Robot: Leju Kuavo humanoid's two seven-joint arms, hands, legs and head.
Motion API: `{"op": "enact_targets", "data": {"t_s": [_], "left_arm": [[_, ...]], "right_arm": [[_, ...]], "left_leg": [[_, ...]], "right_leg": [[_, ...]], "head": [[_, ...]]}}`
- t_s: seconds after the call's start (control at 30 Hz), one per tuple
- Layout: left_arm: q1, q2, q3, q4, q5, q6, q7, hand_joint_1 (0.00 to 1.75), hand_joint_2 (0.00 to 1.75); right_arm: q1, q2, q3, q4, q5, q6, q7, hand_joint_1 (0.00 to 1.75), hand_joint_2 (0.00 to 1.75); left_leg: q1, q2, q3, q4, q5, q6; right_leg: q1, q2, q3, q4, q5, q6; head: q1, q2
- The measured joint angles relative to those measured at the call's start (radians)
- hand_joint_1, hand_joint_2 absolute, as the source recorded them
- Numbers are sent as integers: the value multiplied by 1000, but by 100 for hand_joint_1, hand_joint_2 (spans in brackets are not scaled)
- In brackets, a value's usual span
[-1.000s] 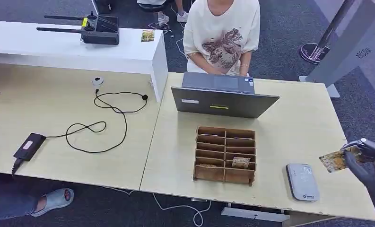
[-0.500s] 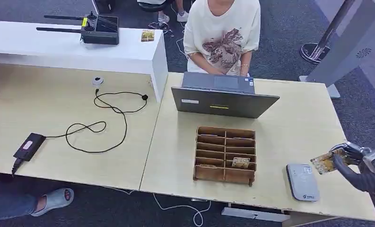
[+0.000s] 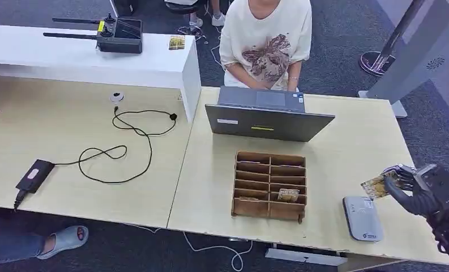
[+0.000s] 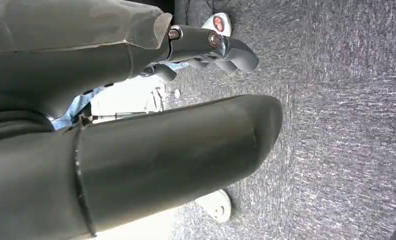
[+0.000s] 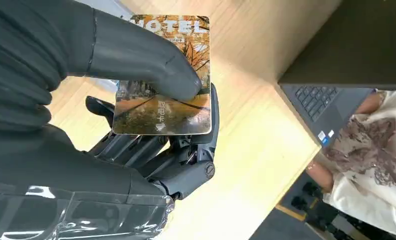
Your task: Pass the card to the sensor for recognition and then transmit it.
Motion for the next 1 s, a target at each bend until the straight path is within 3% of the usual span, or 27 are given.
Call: {"op": "enact_targets", "data": {"t_s": [1.0], "left_arm": [[1, 0, 0, 0, 3, 3, 1, 0, 0]], "right_arm": [[-105, -9, 124, 195, -20, 5, -62, 175, 175]], "left_leg": [[0, -1, 0, 0, 0, 0]], "right_leg": [[0, 0, 0, 0, 0, 0]], "head": [[0, 0]]}}
